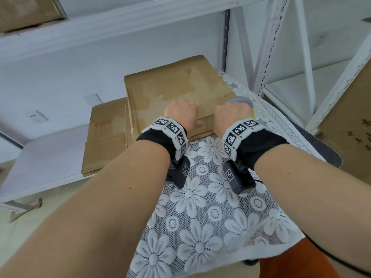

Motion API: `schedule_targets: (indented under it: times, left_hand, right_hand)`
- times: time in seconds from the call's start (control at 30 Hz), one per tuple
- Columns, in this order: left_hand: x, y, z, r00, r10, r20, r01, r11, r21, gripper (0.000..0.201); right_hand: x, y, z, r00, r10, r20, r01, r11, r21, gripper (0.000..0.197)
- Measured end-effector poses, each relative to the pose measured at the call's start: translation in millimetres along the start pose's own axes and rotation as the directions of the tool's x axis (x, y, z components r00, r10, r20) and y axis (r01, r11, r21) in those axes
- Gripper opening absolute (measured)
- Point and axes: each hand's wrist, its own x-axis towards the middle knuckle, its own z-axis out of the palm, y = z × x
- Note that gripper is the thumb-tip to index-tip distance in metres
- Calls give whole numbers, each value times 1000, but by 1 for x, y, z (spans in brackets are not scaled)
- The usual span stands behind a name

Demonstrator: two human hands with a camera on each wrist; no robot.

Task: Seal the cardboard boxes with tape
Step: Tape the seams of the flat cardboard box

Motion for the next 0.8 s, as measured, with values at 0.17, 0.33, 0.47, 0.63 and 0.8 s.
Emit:
schedule_targets:
  times: [0.17,0.33,0.47,0.63,0.8]
  left_hand:
    - [4,8,-1,999,-21,-47,22,999,25,44]
    - [3,20,-4,995,-37,-89,44,995,84,49]
    - [4,25,-6,991,-40,-124,54,992,112,51]
    - [3,27,-5,989,-42,-139,63,987,150,52]
    - [0,29,-10,995,-39,-90,54,983,175,48]
  right_hand:
    - [1,-2,1,1000,1,-3,-1,1000,-3,24]
    - [1,-1,3,1000,4,-14,-4,1000,-8,28]
    - [-1,2,2,1000,-11,-21,11,1000,-7,35]
    - [-1,8,2,1000,-22,9,22,999,27,33]
    - [-6,29,5,969,-93,229,82,995,58,23]
